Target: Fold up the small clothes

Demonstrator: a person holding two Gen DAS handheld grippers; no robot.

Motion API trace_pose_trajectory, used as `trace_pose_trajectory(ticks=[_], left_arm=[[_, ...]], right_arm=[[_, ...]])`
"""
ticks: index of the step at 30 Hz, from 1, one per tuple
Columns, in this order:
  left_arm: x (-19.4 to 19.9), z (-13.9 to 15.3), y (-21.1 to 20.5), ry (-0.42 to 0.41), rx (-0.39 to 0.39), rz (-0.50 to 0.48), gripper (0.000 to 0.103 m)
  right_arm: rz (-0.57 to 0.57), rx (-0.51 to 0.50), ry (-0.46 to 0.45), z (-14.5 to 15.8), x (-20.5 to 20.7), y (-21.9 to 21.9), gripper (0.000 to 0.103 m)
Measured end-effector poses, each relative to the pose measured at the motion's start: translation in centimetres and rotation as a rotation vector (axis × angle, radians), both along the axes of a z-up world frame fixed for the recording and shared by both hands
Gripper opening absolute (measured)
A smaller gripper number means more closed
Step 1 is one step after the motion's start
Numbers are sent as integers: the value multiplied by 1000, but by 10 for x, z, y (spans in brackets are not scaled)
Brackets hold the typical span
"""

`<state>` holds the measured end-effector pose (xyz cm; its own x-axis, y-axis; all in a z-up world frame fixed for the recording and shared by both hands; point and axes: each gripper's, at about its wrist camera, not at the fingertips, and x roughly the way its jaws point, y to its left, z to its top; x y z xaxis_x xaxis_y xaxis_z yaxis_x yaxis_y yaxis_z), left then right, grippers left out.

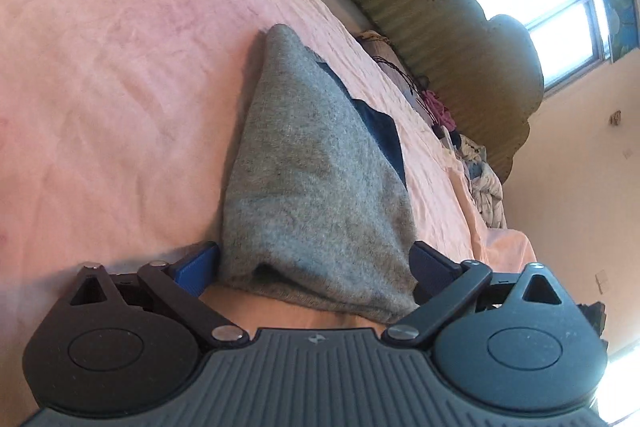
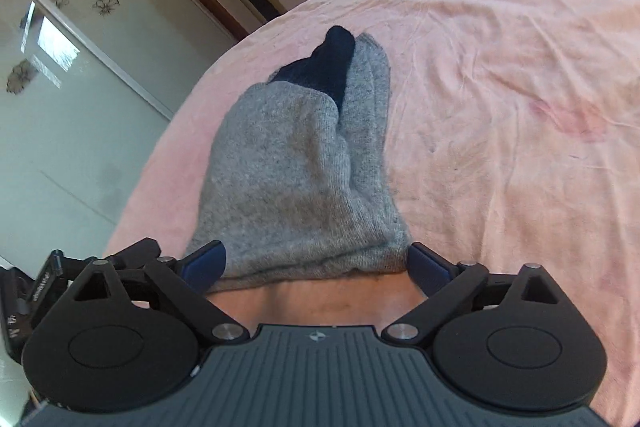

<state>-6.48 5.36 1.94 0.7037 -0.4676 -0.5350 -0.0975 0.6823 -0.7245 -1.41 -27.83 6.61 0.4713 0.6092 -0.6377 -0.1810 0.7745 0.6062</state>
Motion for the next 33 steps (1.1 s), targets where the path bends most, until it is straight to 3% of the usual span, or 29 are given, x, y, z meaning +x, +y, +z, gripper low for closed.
trace_pose_trajectory(ticks=[1,2,3,5,8,11,14,16,17,18,19,20,21,22,24,28,30,33], left_arm=[[8,-2,-3,24,23,-16,63],[15,-6,-5,65,52,-27,30],[18,-9,-5,73,64,-19,24],[22,-10,-1,81,49,-16,18],[16,2,0,42,119,-25,10],[11,16,2,6,226,-63,10],[15,4,9,46,251,-65,11],[15,6,10,42,214,-115,13],[14,9,11,39,187,-143,21],[10,12,16,26,136,-179,37],[6,15,24,-1,82,-207,49],[1,19,33,-34,34,-212,80],[0,24,42,-68,8,-181,99],[-1,29,50,-111,-12,-140,100],[15,37,63,-156,-41,-74,100],[80,19,67,-76,-62,-32,100],[114,5,57,-10,-54,-70,100],[154,-6,37,24,24,-121,99]], right_arm=[[7,-1,7,-2,5,3,89],[17,4,19,-4,9,6,76],[28,13,37,-7,13,8,68],[38,33,66,-12,17,9,33],[55,41,65,-14,13,12,29],[83,56,64,-10,2,16,26],[123,34,82,-15,-6,23,22],[128,48,82,-20,-7,20,16],[124,79,99,-20,-5,15,24],[118,108,107,-17,-4,7,31],[109,125,92,-11,-3,0,53],[89,139,55,-2,-2,-10,78],[68,150,16,7,0,-19,87],[52,167,-13,14,5,-28,96],[22,202,-34,23,26,-42,96],[1,200,17,12,88,-38,94],[10,174,57,-3,120,-23,91],[35,128,78,-17,148,1,90]])
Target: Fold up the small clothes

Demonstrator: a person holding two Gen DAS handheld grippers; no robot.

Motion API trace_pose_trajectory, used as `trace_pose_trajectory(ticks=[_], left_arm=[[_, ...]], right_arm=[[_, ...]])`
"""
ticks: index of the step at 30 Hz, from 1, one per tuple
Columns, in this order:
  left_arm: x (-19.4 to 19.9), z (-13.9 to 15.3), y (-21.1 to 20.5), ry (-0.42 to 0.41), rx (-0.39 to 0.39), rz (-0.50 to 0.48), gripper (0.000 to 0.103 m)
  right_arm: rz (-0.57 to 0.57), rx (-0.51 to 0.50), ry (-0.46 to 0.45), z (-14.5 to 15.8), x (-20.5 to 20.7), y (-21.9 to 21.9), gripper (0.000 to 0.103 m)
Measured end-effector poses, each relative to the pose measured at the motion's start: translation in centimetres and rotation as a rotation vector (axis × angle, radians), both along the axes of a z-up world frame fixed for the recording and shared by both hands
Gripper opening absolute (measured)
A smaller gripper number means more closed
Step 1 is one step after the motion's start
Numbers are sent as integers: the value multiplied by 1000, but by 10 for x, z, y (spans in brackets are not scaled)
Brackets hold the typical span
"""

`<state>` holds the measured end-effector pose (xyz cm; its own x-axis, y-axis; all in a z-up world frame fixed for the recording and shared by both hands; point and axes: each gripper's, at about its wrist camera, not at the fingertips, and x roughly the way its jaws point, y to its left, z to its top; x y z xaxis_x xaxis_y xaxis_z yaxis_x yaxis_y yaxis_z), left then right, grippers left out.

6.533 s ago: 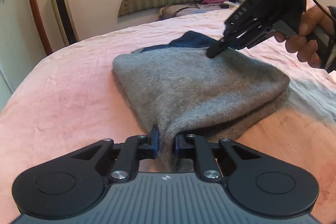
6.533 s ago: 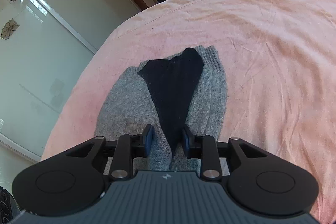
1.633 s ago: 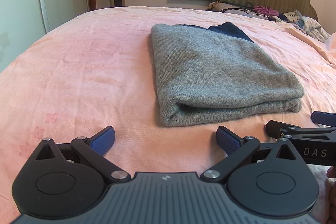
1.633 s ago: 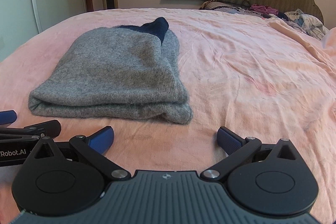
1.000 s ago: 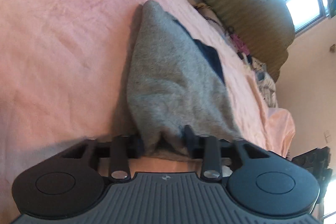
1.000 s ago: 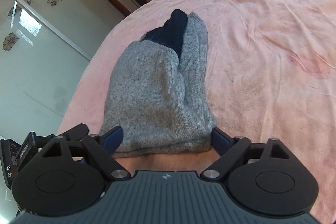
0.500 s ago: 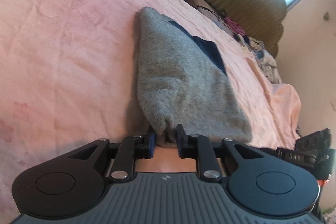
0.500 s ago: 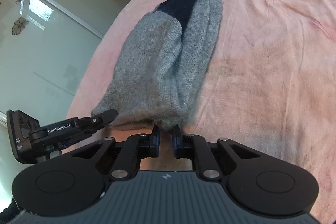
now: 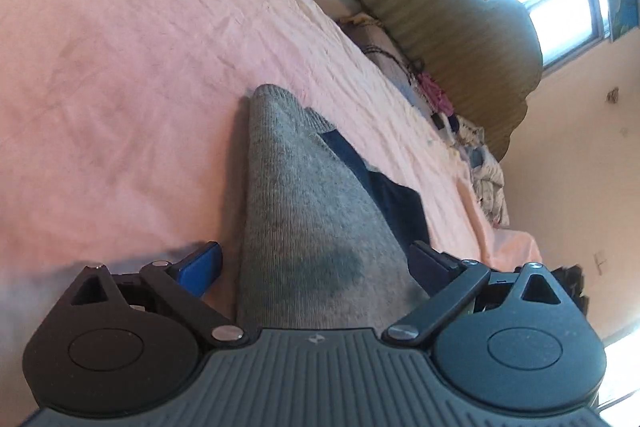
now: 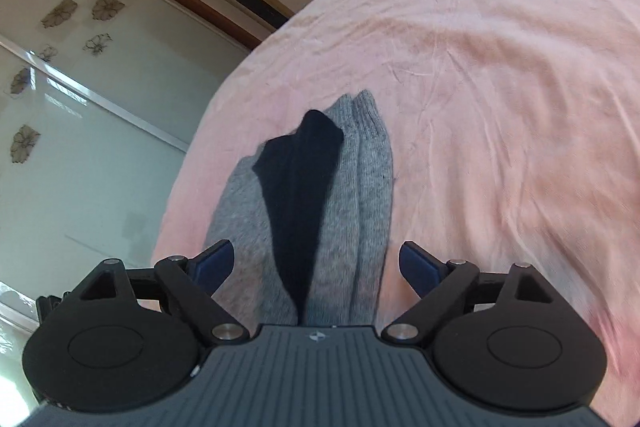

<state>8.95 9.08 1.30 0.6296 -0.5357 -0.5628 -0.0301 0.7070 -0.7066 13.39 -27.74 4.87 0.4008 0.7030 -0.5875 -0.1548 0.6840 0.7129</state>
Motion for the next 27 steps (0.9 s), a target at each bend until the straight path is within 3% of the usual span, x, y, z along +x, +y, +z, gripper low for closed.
trace_pose_trajectory(ticks=[1,2,3,4,5,6,9,11,13,15,16,17,18,19,21,24,25,26,27], left_arm=[[10,1,-5,-28,29,-8,99],[20,3,-9,-34,78,-5,81],[30,3,-14,-16,136,-10,26],[38,5,-17,8,179,-18,23],[41,11,-18,-8,203,-12,19],[39,21,-21,-50,245,-15,17],[25,45,-29,-210,368,-32,17],[27,39,-32,-204,421,-26,17],[25,27,-28,-137,425,-10,21],[9,21,-17,-106,361,21,44],[-3,20,-8,-95,304,27,55],[-14,19,-2,-81,242,31,83],[-25,16,4,-60,160,18,95],[-37,11,7,-38,81,-8,95],[-57,2,2,-15,-2,-49,95],[-79,3,-14,-48,24,-66,90],[-82,3,-17,-41,35,-62,81],[-81,2,-18,-7,48,-66,33],[-79,-2,-18,47,60,-73,17]], right_arm=[[5,-3,-2,-2,8,6,91],[9,6,-10,-4,14,11,91],[6,16,-14,-6,22,15,90],[0,19,-11,-7,26,18,80],[18,11,10,-8,31,23,44],[53,-8,16,-7,34,28,29],[136,-98,-177,22,12,40,30],[152,-153,-297,32,4,44,30],[106,-229,-335,27,6,45,36],[46,-304,-279,21,5,41,64],[40,-299,-249,21,1,36,85],[49,-256,-234,20,-7,28,93],[60,-201,-214,20,-16,19,93],[75,-153,-174,18,-24,12,93],[127,-72,-80,10,-41,9,88],[185,-48,-58,4,-71,15,79],[196,-53,-61,4,-77,17,67],[208,-70,-46,4,-81,19,41],[227,-70,-20,2,-81,22,27]])
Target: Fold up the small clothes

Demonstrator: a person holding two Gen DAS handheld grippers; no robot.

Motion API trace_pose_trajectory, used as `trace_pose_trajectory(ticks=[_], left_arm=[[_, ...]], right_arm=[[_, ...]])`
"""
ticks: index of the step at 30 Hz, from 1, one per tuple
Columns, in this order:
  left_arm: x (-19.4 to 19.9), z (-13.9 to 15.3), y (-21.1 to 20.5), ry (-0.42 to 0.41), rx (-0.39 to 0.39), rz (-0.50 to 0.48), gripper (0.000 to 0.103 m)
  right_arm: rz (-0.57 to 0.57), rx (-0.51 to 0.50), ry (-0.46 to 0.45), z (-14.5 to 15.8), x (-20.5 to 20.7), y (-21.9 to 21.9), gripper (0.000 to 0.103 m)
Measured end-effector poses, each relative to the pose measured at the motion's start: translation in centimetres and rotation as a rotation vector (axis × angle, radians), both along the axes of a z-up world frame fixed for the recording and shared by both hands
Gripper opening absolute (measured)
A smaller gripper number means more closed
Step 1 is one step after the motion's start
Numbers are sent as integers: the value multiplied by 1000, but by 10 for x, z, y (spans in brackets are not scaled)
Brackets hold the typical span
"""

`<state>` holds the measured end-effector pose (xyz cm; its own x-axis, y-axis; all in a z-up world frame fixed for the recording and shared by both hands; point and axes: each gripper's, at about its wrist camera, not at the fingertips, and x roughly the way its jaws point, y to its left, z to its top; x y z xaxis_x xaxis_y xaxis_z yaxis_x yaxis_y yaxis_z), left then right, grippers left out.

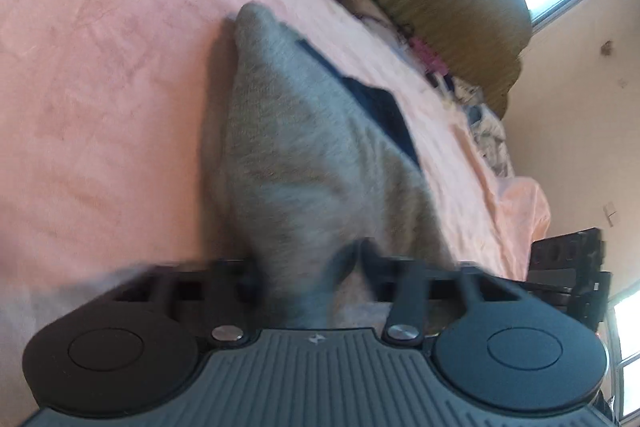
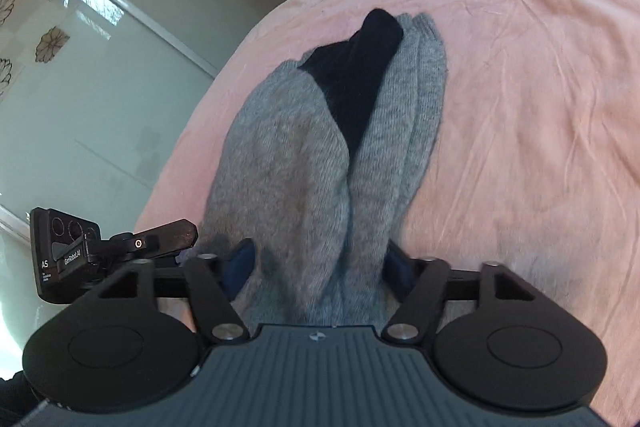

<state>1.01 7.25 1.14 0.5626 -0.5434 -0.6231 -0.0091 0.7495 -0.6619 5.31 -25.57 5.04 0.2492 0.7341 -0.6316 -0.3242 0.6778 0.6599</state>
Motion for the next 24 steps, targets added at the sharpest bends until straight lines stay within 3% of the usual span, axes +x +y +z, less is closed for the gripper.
trace_pose_trajectory(ticks=[6,8,9,10,12,13,14,15,17,19,22,24], left_arm=[[-31,23,4,-41,77,-52,15],[-37,14,-2,-27,177,-70,20],[-41,13,-1,-54,176,-74,23],[-42,16,1,-49,181,-77,24],[-46,34,3,-65,247,-52,30],[-51,45,2,-117,290,-34,32],[-55,58,-2,-192,338,-19,42],[-58,67,-7,-265,383,-12,64],[-56,79,-27,-382,447,-24,90],[-47,76,-49,-423,479,-92,90],[-30,51,-76,-364,505,-178,90],[-32,35,-86,-367,569,-176,91]], right_arm=[[135,-47,-132,38,-32,7,24],[178,-100,-157,37,-47,8,24],[183,-138,-149,30,-50,9,27],[175,-162,-135,23,-51,7,38],[118,-114,-118,24,-47,-7,43],[69,-99,-122,31,-44,-15,50],[13,-70,-148,41,-41,-24,52],[-32,-14,-170,51,-31,-33,51],[-106,65,-164,62,-7,-40,57],[-130,73,-147,63,22,-32,60],[-169,-19,-41,36,71,-7,59],[-162,-63,-10,18,84,9,55]])
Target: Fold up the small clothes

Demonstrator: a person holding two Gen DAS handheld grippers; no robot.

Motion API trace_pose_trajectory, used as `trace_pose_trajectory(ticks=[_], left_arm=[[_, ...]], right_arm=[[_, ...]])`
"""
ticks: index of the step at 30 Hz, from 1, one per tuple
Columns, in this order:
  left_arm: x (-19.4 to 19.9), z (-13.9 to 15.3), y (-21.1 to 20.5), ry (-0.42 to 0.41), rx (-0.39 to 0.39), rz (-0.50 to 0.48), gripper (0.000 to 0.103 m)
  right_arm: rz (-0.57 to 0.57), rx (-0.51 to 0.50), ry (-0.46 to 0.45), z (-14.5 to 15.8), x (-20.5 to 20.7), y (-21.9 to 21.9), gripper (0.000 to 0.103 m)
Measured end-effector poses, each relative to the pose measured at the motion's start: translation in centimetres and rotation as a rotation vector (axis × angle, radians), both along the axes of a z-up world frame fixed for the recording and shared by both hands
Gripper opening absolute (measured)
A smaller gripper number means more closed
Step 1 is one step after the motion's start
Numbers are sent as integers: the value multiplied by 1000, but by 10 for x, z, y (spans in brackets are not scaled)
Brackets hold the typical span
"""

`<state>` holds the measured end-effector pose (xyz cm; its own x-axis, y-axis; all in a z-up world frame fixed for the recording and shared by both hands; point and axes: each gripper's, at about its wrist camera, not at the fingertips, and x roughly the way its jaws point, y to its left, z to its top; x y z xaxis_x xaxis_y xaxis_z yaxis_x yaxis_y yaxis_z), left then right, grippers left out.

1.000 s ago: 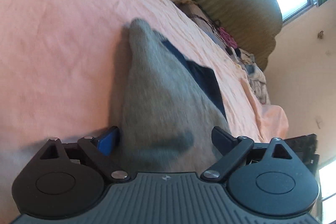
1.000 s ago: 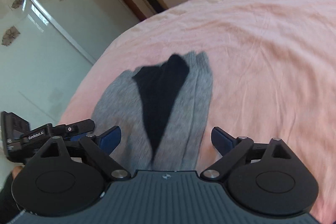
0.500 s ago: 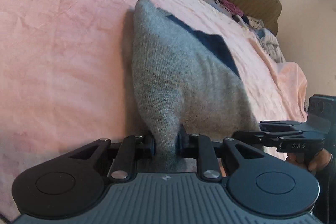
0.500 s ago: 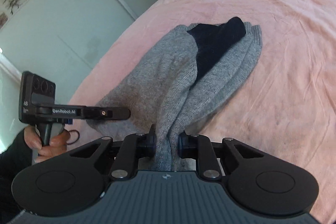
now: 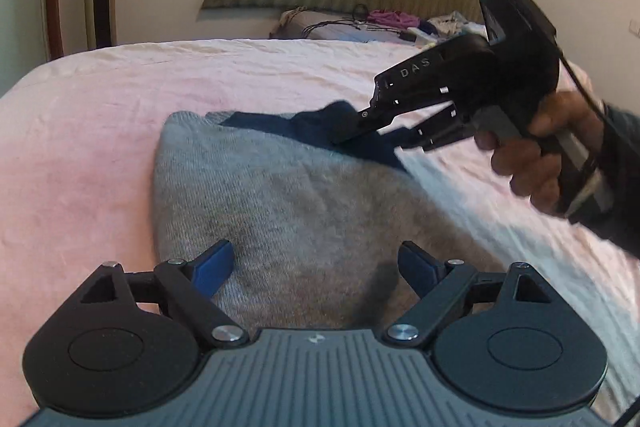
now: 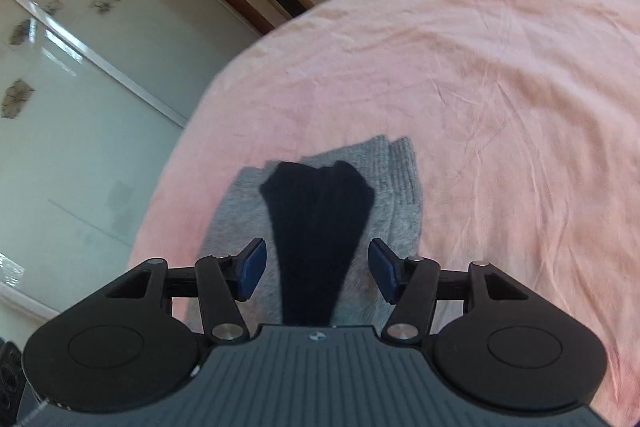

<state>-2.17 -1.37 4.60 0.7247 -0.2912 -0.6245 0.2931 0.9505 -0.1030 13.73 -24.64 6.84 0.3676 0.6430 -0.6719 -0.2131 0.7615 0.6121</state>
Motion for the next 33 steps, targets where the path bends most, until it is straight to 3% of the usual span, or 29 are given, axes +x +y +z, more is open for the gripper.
trace_pose_trajectory(ticks=[1,2,4,5,6,7,8,10,13,15,18,19,21,22,23,24,25,28,29,30,32,33], left_arm=[[-5,-4,-3,-26,19,-10,94],[-6,-7,-8,-41,31,-28,100],[-9,-17,-14,-64,69,-57,103],[-12,-22,-19,-95,109,-71,103],[-15,-26,-22,-110,140,-74,103],[-17,-24,-23,-110,148,-74,103],[-17,-21,-21,-100,138,-72,103],[-20,-11,-11,-73,78,-57,103],[-26,8,9,-58,-64,-42,103],[-19,12,11,-45,-96,-31,103],[-5,3,1,-7,-60,-25,103],[3,-5,-3,8,-35,-21,103],[2,-17,-12,-51,69,-35,103],[-1,-21,-15,-77,107,-50,103],[-3,-22,-15,-85,110,-53,103],[-4,-19,-13,-78,102,-49,103],[-6,-15,-12,-70,98,-45,103],[-24,1,-2,-51,25,-43,103],[-31,4,3,-45,-5,-54,103],[-36,5,4,-40,-12,-60,103],[-34,-6,2,4,25,-64,103],[-30,-15,1,20,57,-54,103]], right_arm=[[18,-16,-2,-2,4,6,29],[52,-37,-43,3,4,11,17],[72,-76,-151,16,5,13,9],[67,-114,-163,13,11,13,8],[51,-161,-119,1,20,11,8],[65,-163,-86,-10,22,12,8],[69,-152,-112,-11,16,11,8],[44,-138,-125,-4,8,7,11],[-35,-82,-180,22,-13,-9,24],[-33,-2,-221,40,-29,-12,24],[58,32,-201,42,-43,14,38],[91,18,-191,37,-45,26,45],[117,-74,-146,15,-40,45,54],[115,-88,-137,1,-35,46,49],[95,-36,-167,-5,-33,39,45],[61,8,-130,-10,-27,31,40],[42,9,-99,-9,-23,28,30],[41,-54,-98,7,-30,26,27],[36,-54,-108,17,-39,24,38],[53,-45,-139,25,-51,24,43],[98,27,-152,30,-73,21,58],[128,35,-123,24,-79,24,59]])
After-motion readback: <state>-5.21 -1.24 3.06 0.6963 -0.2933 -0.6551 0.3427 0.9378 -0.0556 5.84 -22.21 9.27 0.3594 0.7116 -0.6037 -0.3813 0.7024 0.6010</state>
